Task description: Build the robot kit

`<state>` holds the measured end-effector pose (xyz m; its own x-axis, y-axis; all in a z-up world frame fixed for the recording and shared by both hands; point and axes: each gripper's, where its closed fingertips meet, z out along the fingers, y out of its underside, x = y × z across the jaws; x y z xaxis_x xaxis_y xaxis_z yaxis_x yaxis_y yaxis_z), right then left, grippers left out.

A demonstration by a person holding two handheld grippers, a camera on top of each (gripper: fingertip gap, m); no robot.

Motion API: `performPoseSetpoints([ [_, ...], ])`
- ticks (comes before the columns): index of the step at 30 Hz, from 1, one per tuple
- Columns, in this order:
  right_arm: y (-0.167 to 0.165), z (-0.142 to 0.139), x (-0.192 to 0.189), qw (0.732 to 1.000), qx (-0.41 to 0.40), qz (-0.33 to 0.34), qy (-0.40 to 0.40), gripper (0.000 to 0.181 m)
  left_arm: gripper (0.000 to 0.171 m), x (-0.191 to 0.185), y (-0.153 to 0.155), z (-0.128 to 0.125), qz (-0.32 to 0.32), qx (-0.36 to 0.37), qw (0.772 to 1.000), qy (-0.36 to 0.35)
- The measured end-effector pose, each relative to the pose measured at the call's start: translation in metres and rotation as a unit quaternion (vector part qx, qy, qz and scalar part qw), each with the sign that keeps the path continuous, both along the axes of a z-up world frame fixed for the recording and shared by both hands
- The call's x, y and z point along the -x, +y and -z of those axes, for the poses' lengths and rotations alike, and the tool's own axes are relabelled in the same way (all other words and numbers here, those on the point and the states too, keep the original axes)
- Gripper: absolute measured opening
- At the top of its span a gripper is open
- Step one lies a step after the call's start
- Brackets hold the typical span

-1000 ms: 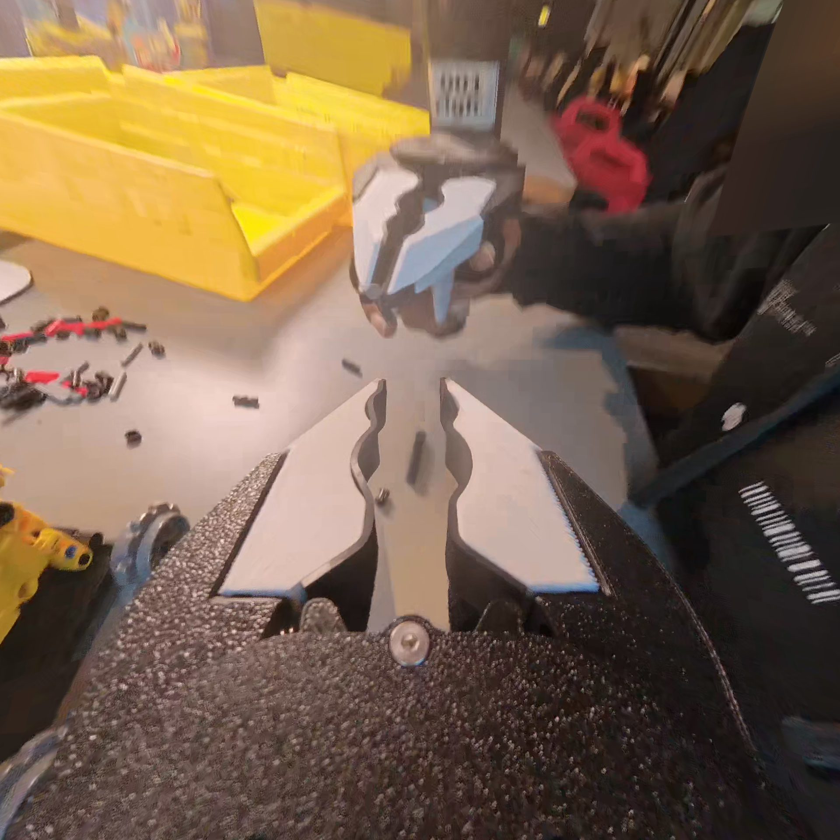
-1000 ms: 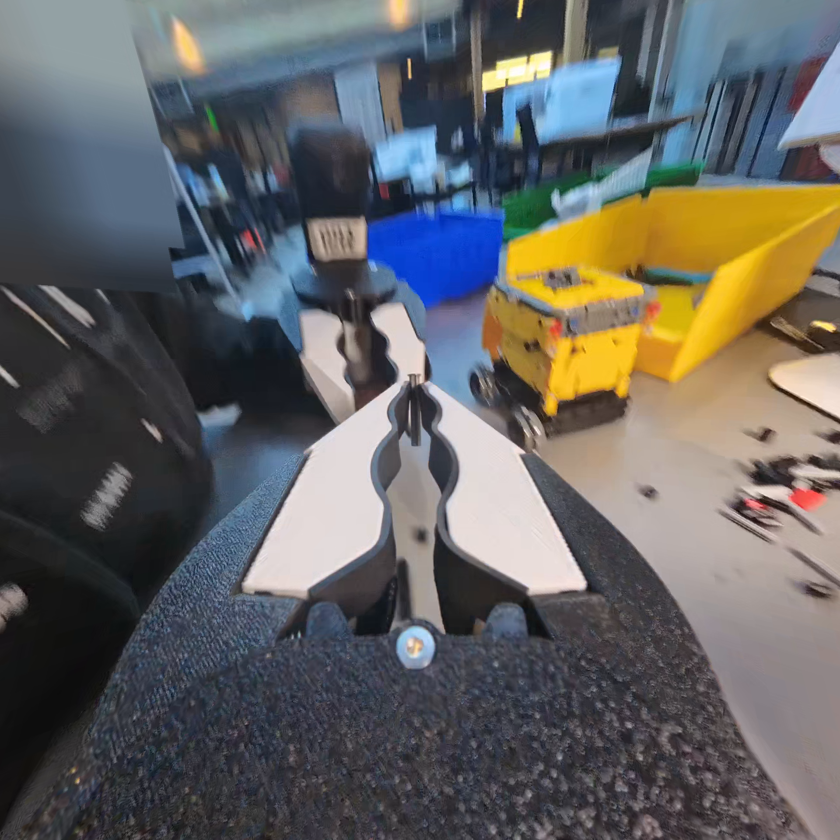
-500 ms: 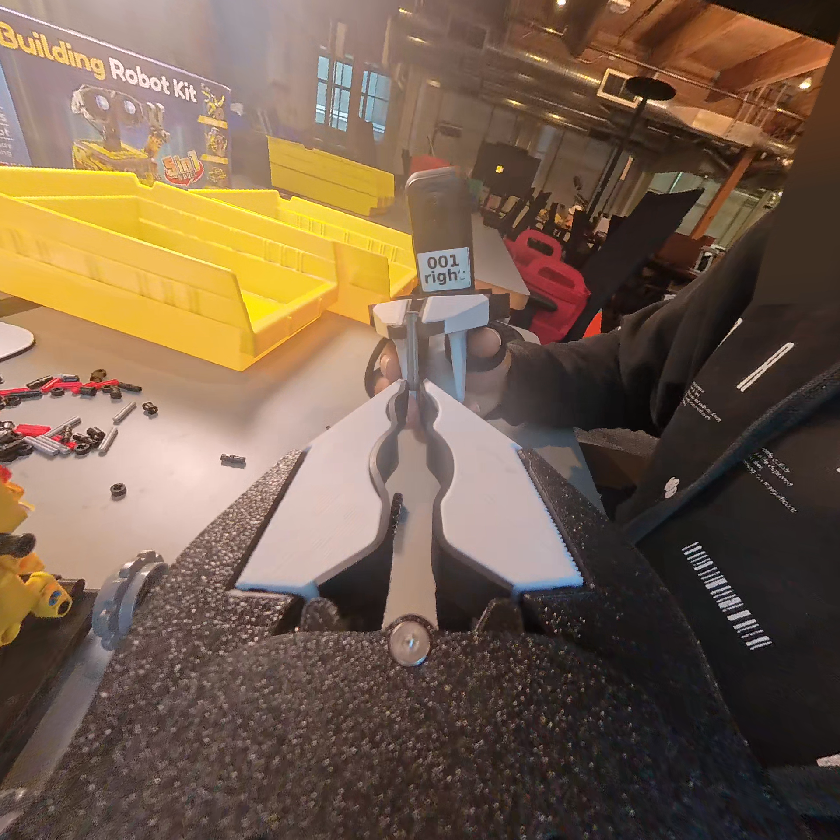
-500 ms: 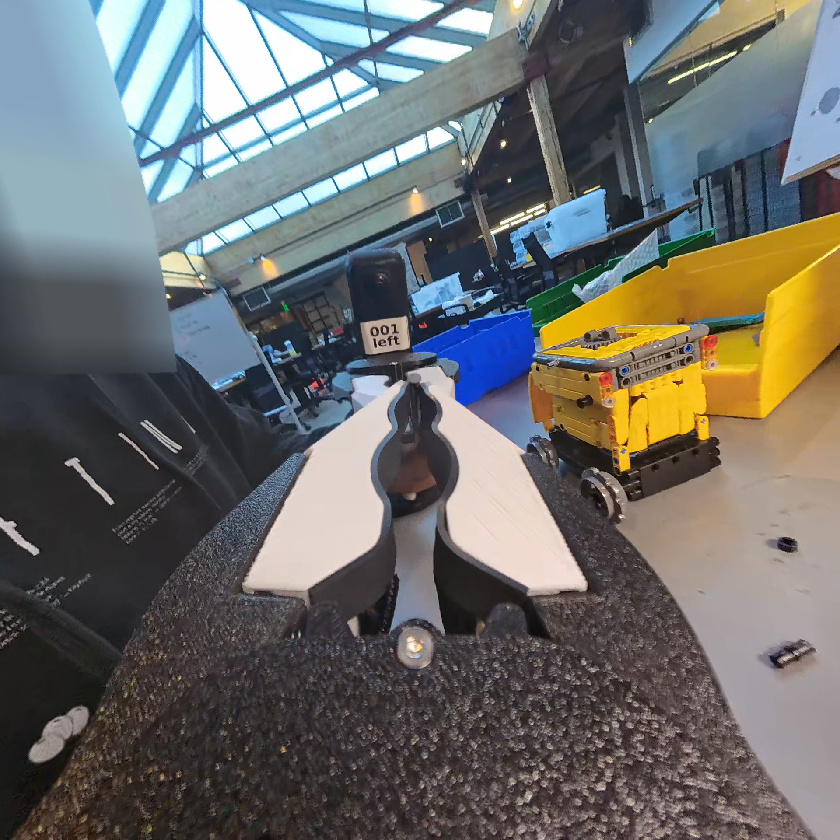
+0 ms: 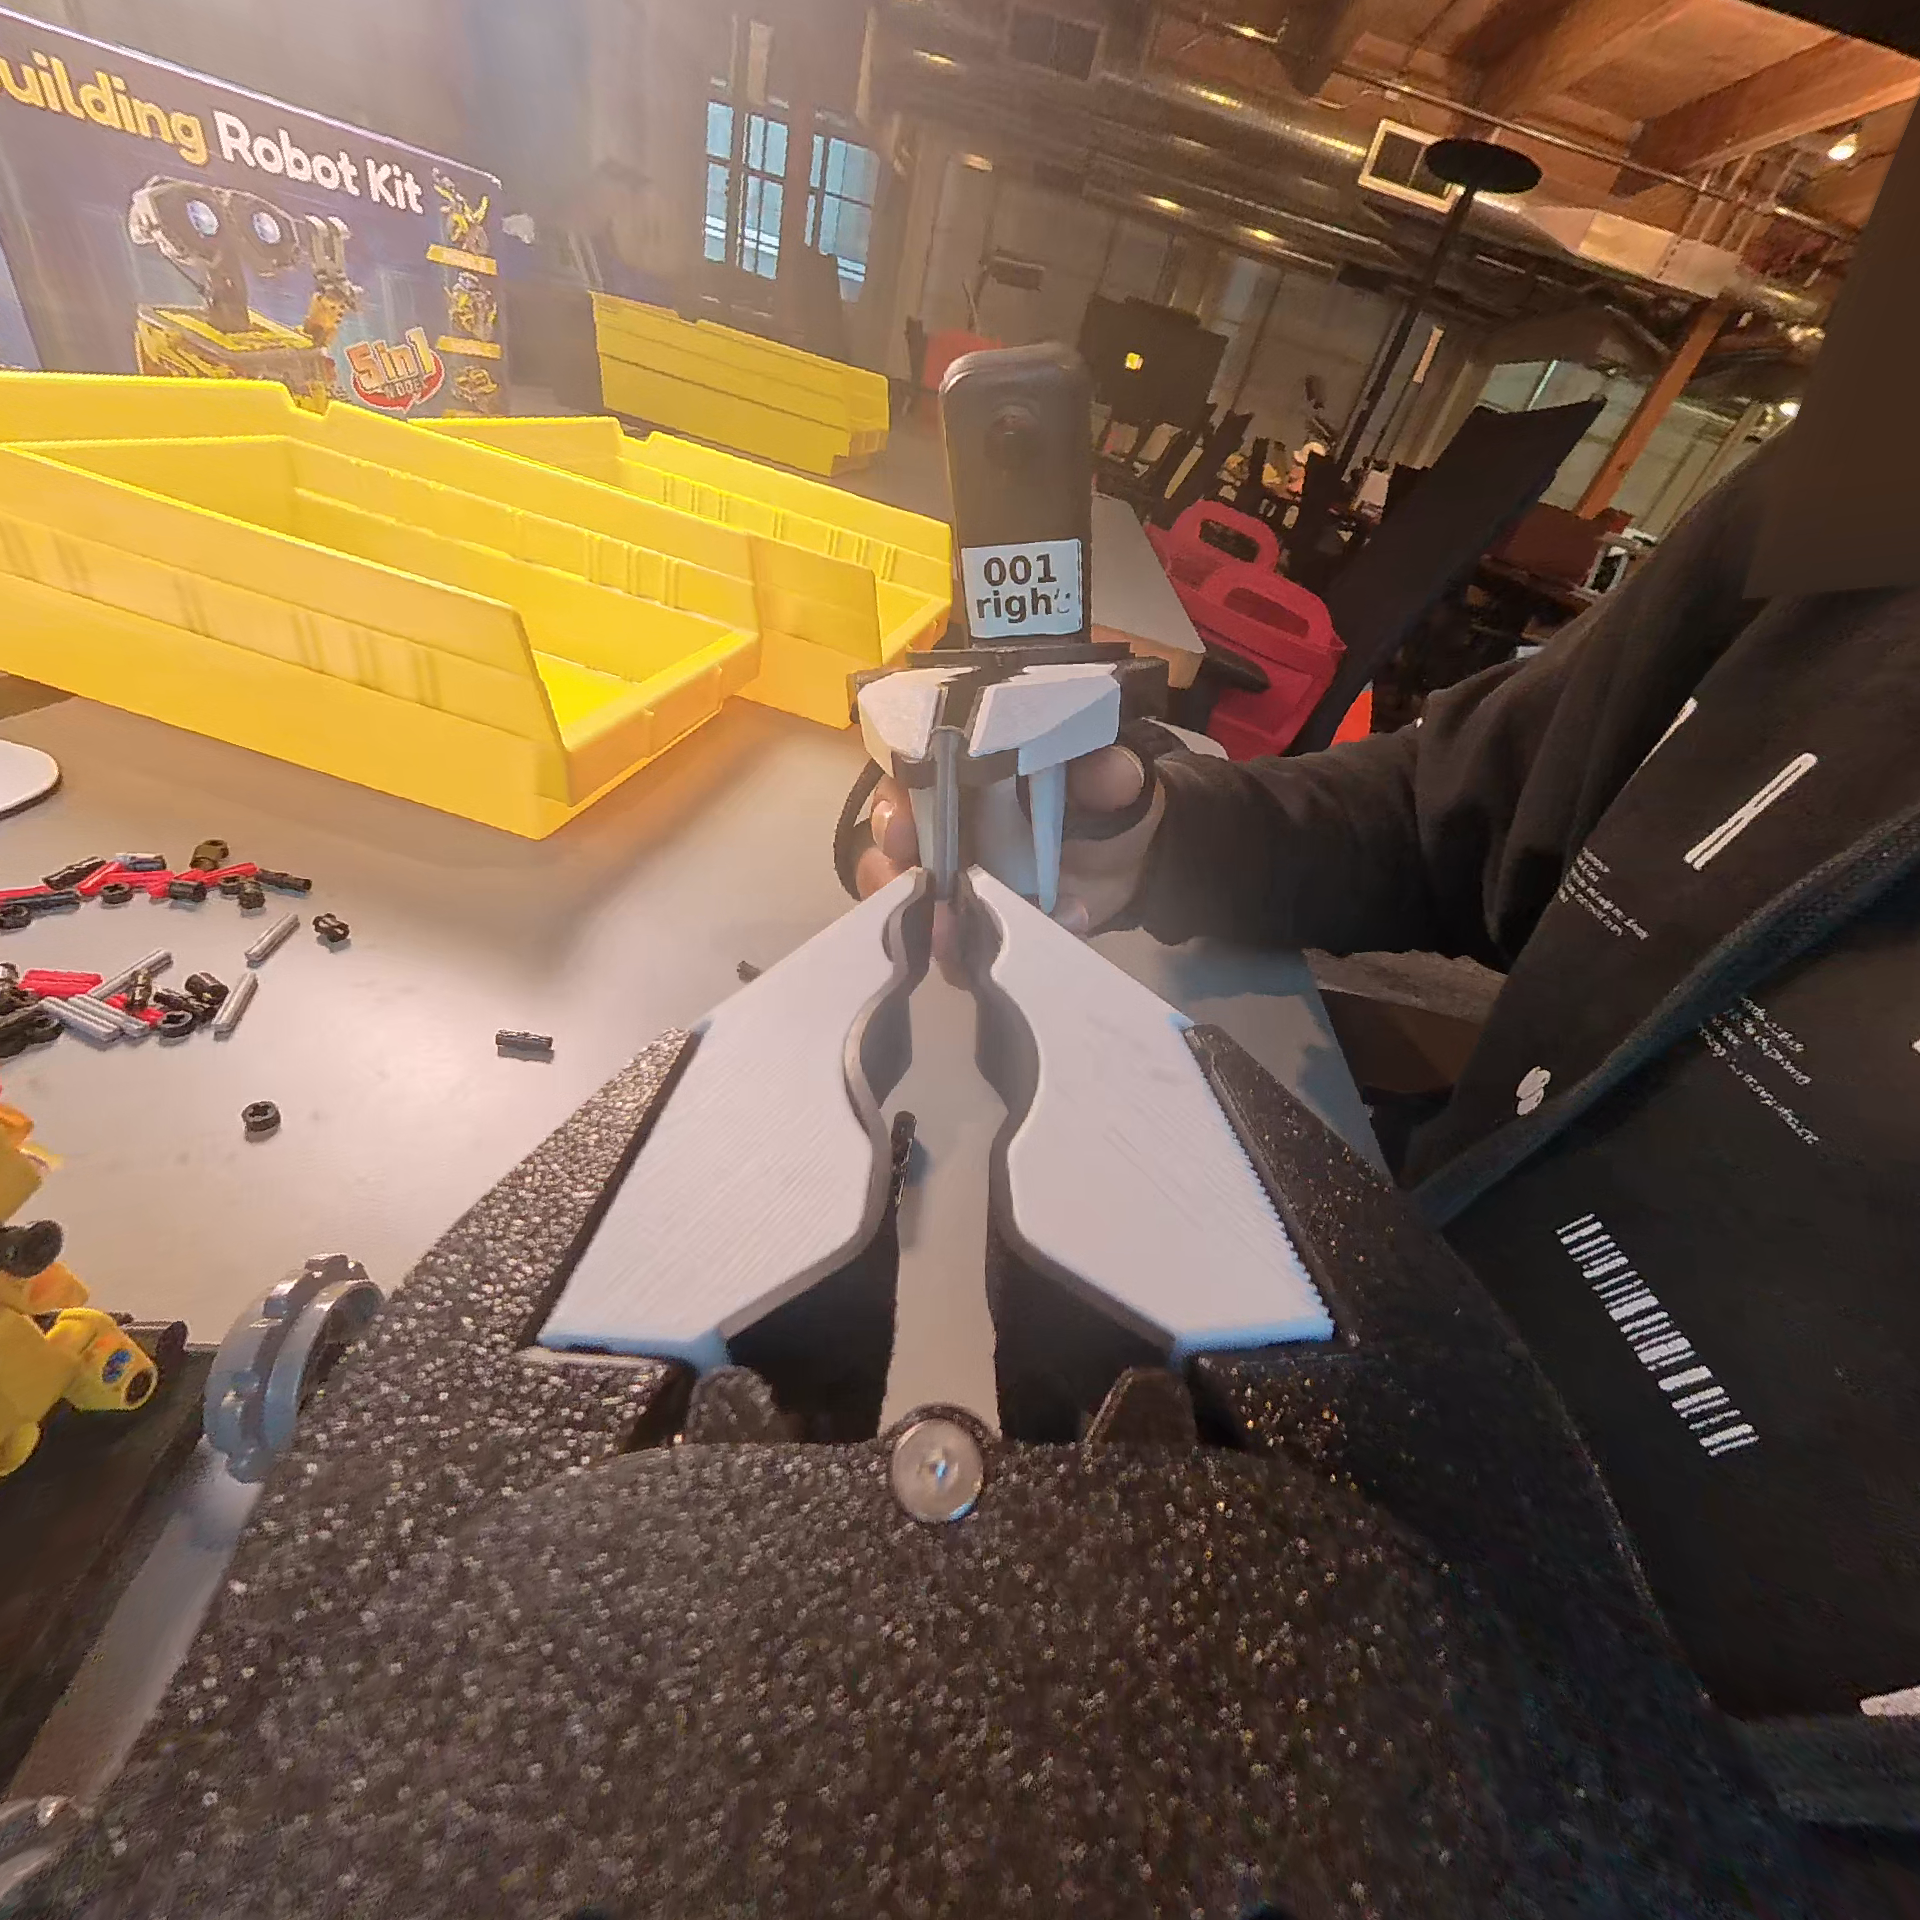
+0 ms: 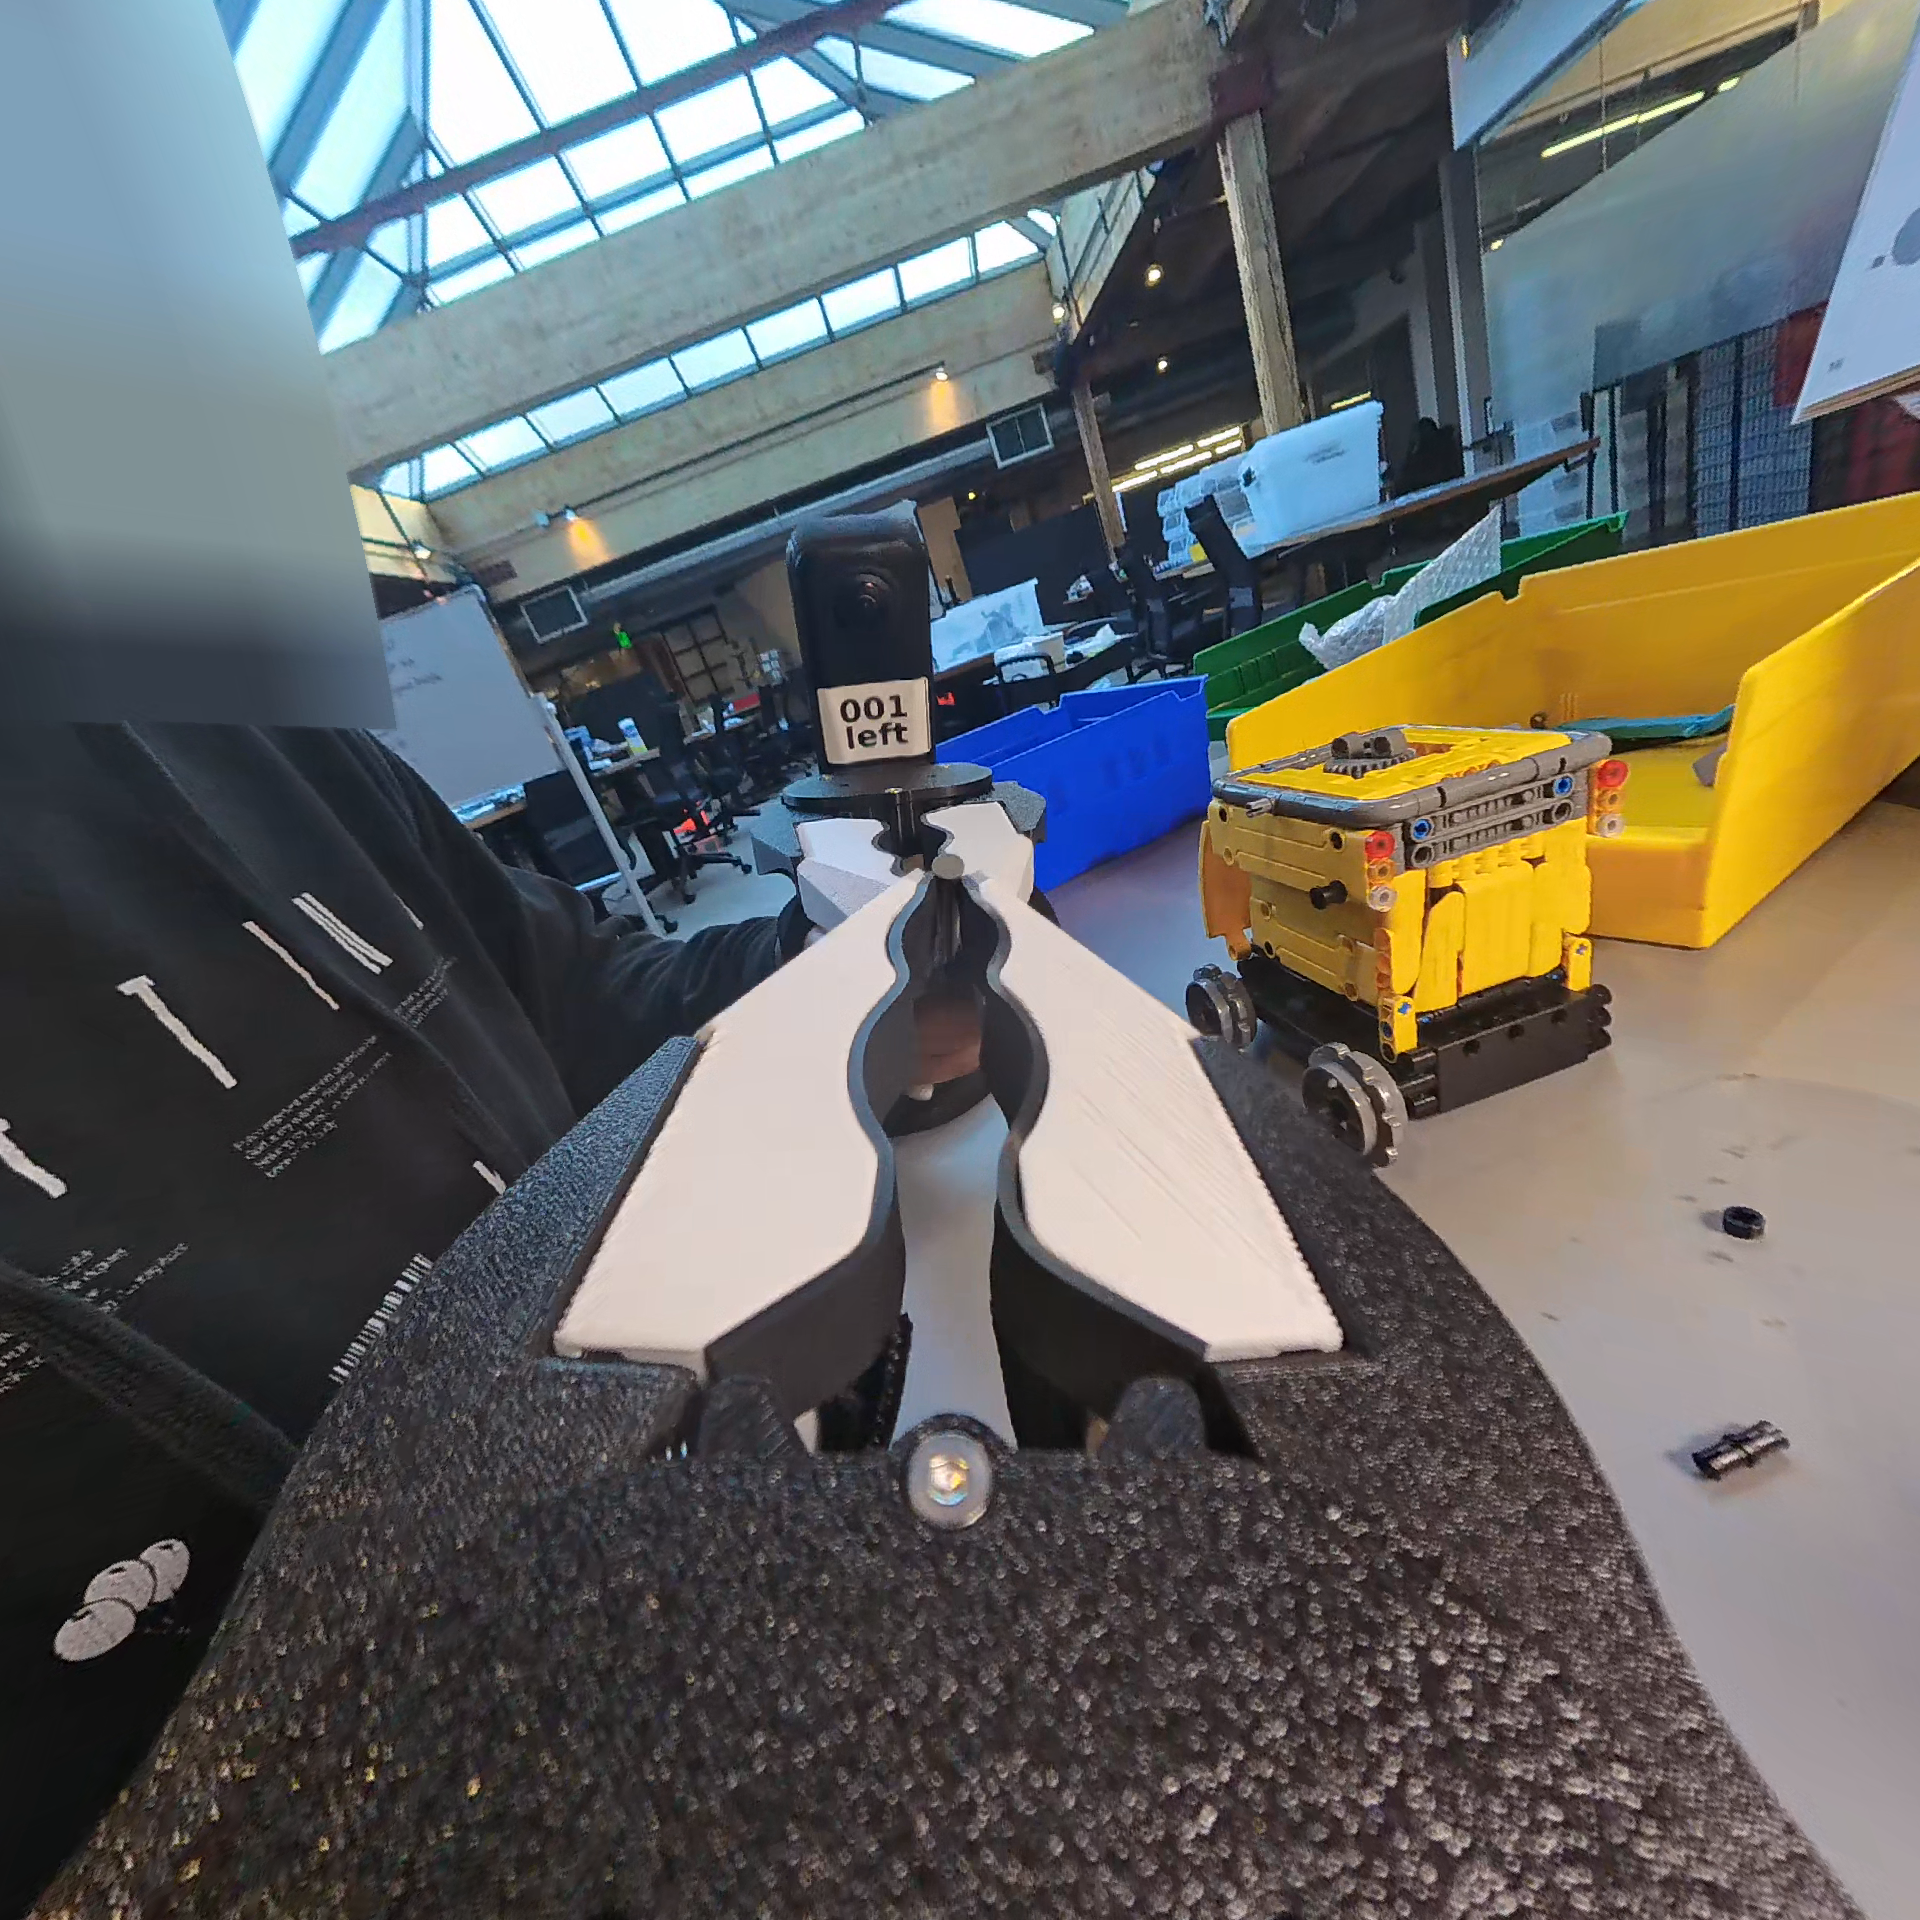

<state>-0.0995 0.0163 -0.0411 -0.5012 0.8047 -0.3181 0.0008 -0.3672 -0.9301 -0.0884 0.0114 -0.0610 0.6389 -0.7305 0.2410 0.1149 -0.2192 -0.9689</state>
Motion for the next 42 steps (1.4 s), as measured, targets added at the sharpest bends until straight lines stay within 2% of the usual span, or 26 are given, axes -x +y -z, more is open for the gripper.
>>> performPoseSetpoints([
  [3, -0.002, 0.004, -0.002, 0.999, -0.028, -0.01, -0.015, 0.004, 0.001, 0.0, -0.002, 0.005, 0.004, -0.001, 1.0, 0.028],
  [6, -0.005, 0.014, -0.005, 0.995, -0.087, -0.026, -0.051, 0.005, 0.001, -0.001, -0.003, 0.015, -0.001, -0.016, 0.995, 0.094],
  [10, -0.005, 0.027, -0.011, 0.978, -0.174, -0.047, -0.101, 0.014, 0.001, -0.004, -0.005, 0.035, -0.001, -0.022, 0.984, 0.174],
  [14, -0.006, 0.037, -0.015, 0.957, -0.252, -0.057, -0.13, 0.014, 0.001, -0.009, -0.006, 0.047, 0.009, -0.01, 0.979, 0.205],
  [20, -0.011, 0.054, -0.018, 0.929, -0.319, -0.077, -0.17, 0.011, 0.001, -0.012, -0.009, 0.051, 0.016, -0.007, 0.976, 0.215],
  [26, -0.012, 0.058, -0.019, 0.925, -0.332, -0.071, -0.171, 0.005, 0.001, -0.012, -0.01, 0.051, 0.016, -0.008, 0.976, 0.216],
  [33, -0.007, 0.056, -0.019, 0.94, -0.298, -0.053, -0.16, 0.005, 0.002, -0.012, -0.006, 0.051, 0.005, -0.003, 0.98, 0.201],
  [34, -0.004, 0.056, -0.022, 0.943, -0.288, -0.048, -0.161, 0.005, 0.002, -0.011, -0.005, 0.057, 0.001, 0.004, 0.977, 0.215],
  [37, 0.015, 0.058, -0.033, 0.954, -0.25, -0.02, -0.165, 0.005, 0.02, -0.013, -0.006, 0.088, 0.015, 0.047, 0.959, 0.278],
  [39, 0.027, 0.062, -0.042, 0.957, -0.236, 0.003, -0.17, 0.005, 0.023, -0.018, -0.005, 0.103, 0.03, 0.069, 0.946, 0.315],
  [42, 0.035, 0.066, -0.052, 0.96, -0.218, 0.02, -0.172, 0.005, 0.021, -0.025, 0.002, 0.113, 0.041, 0.085, 0.928, 0.36],
])
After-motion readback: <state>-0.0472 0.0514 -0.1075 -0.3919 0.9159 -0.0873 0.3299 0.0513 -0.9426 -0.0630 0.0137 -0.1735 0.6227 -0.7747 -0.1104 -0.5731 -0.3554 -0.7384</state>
